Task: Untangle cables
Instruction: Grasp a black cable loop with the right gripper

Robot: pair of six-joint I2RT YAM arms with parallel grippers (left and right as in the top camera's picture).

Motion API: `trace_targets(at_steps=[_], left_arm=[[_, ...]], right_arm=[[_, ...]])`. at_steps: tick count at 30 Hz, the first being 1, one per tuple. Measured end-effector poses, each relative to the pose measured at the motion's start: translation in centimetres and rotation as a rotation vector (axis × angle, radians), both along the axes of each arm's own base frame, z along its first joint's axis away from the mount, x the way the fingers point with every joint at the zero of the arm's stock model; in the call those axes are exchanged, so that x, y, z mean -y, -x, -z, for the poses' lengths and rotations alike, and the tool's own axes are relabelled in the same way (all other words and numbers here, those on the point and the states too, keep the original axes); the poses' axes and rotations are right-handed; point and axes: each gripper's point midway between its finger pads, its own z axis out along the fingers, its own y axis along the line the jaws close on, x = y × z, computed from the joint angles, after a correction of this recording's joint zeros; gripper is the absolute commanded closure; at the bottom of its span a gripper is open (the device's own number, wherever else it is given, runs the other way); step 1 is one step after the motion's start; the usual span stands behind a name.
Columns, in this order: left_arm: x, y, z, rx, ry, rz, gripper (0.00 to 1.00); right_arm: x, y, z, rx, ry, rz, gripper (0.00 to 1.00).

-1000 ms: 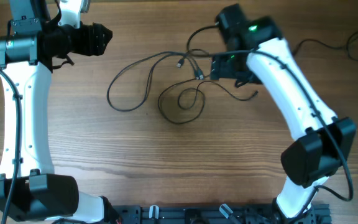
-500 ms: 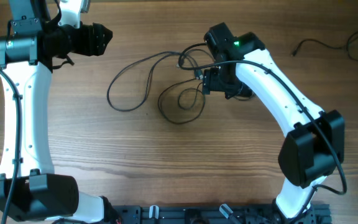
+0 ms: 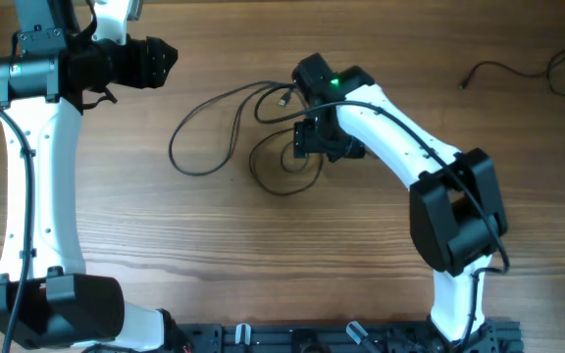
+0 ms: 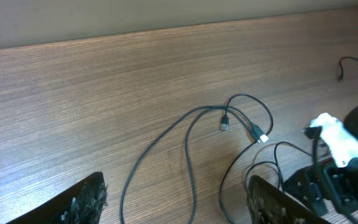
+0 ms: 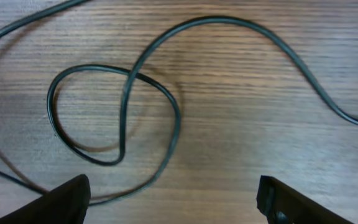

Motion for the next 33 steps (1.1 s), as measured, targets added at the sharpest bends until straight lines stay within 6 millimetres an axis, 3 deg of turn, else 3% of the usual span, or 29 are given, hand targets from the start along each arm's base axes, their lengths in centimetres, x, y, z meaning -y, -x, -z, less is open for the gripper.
trace_targets(at_steps=[15,33], left_arm=[[0.2,0.3,0.2,-0.013,0.008,0.005,0.25],[0.2,0.3,0.2,-0.015,0.008,0.005,0.25]], right_arm=[[-0.5,-0.1,4.3,-0.052,0.024,-0.041,0.13],[-0.4,0.2,5.1,-0.056,0.022,-0.048,0.21]])
